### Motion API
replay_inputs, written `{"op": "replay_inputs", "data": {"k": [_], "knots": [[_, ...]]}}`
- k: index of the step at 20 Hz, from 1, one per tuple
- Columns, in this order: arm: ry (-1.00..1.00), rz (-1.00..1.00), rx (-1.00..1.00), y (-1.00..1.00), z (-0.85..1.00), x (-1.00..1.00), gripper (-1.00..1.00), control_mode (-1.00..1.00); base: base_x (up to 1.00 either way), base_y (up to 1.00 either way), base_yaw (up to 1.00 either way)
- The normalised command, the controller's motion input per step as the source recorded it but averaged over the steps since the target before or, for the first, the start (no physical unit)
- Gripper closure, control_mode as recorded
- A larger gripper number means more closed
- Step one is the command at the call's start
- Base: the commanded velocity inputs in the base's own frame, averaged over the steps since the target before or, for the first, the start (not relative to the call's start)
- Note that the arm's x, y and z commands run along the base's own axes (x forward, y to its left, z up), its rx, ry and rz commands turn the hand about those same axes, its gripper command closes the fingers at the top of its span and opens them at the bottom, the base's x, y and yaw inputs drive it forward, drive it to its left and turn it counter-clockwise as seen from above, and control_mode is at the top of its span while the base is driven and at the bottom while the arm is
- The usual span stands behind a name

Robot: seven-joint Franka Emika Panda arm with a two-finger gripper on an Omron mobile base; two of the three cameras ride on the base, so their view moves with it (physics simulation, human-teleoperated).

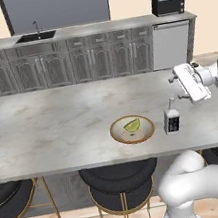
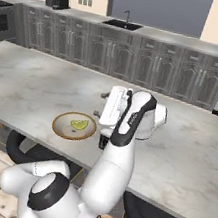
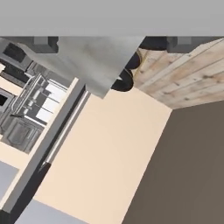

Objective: There is a bowl on the dining counter. Grab a lemon wedge from the fridge and place it in the bowl. Then get the liquor bottle and glass cup from the cabinet and place them next to the bowl.

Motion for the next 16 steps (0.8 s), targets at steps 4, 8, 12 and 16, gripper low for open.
{"op": "replay_inputs", "data": {"k": [4,8,12,16], "knots": [[-0.03,-0.09,-0.11,0.61,0.48,-0.74,-1.0,-1.0,0.0,0.0,0.0],[0.0,-0.21,-0.21,0.9,0.19,-0.73,-1.0,-1.0,0.0,0.0,0.0],[0.0,-0.29,-0.23,0.88,0.04,-0.69,-1.0,-1.0,0.0,0.0,0.0],[0.01,-0.38,-0.13,0.78,0.07,-0.68,-1.0,-1.0,0.0,0.0,0.0]]}}
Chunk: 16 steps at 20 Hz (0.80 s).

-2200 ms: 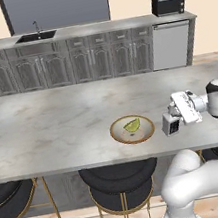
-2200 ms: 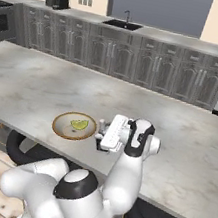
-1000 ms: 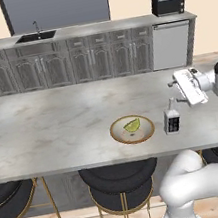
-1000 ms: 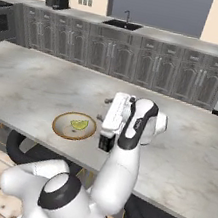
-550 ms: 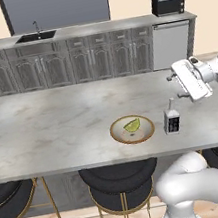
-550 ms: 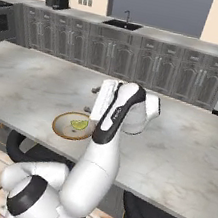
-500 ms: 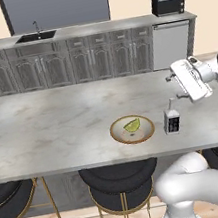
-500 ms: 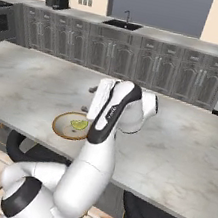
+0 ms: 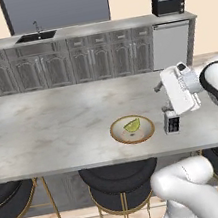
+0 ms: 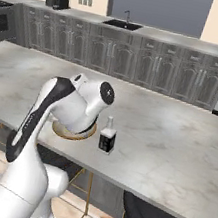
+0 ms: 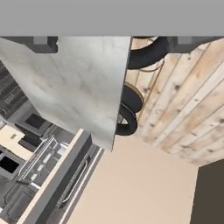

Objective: There is a bowl on the dining counter. Grab a lemon wedge from the fridge and place it in the bowl. Then get the liquor bottle and glass cup from the cabinet and place them next to the bowl.

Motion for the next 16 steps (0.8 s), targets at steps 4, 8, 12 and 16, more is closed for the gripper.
{"op": "replay_inputs", "data": {"k": [4,8,12,16], "knots": [[0.08,-0.5,-0.01,0.6,0.1,-0.71,-1.0,-1.0,0.0,0.0,0.0],[0.1,-0.6,0.0,0.43,0.02,-0.7,-1.0,-1.0,0.0,0.0,0.0],[0.08,-0.6,0.0,0.4,0.0,-0.71,-1.0,-1.0,0.0,0.0,0.0],[0.03,-0.43,0.0,0.17,0.0,-0.49,-1.0,-1.0,0.0,0.0,0.0]]}}
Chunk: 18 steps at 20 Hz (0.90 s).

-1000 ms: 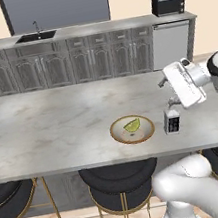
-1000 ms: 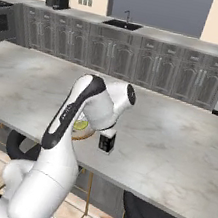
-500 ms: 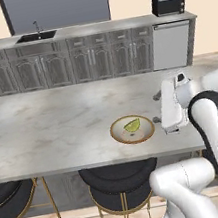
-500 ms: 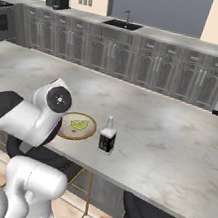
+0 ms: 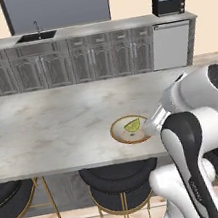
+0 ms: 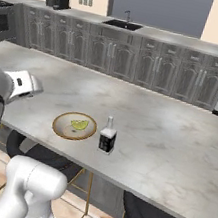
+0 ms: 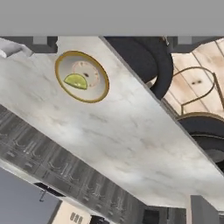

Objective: There is a bowl on the dining counter. Grab a lemon wedge from the fridge and place it in the bowl. Then get the liquor bottle and glass cup from the cabinet and place them next to the bowl.

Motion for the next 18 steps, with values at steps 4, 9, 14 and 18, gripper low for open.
{"op": "replay_inputs", "data": {"k": [4,9,14,18], "knots": [[-0.01,-0.21,0.0,0.01,-0.09,-0.62,-1.0,-1.0,0.0,0.0,0.0],[-0.06,-0.15,0.03,-0.05,0.0,-0.93,-1.0,-1.0,0.0,0.0,0.0],[-0.01,-0.16,0.0,0.1,-0.03,-0.71,-1.0,-1.0,0.0,0.0,0.0],[0.01,-0.01,0.0,0.09,-0.03,-0.09,-1.0,1.0,-0.34,0.49,0.01]]}}
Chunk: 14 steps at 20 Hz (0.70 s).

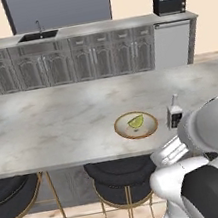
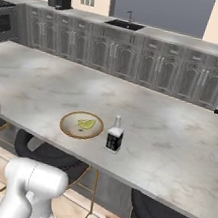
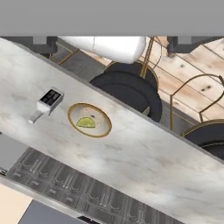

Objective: There is a bowl on the dining counter. Grab a lemon wedge from the fridge and place it in the bowl. Then get the liquor bottle and glass cup from the cabinet and place them next to the bowl.

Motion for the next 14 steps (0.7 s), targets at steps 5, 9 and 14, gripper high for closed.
{"op": "replay_inputs", "data": {"k": [5,9,14], "knots": [[0.0,0.0,0.0,0.0,0.0,0.0,-1.0,1.0,-0.34,0.99,0.09],[0.0,0.0,0.0,0.0,0.0,0.0,-1.0,1.0,-0.06,1.0,0.12],[0.0,0.0,0.0,0.0,0.0,0.0,-1.0,1.0,0.0,1.0,0.09]]}}
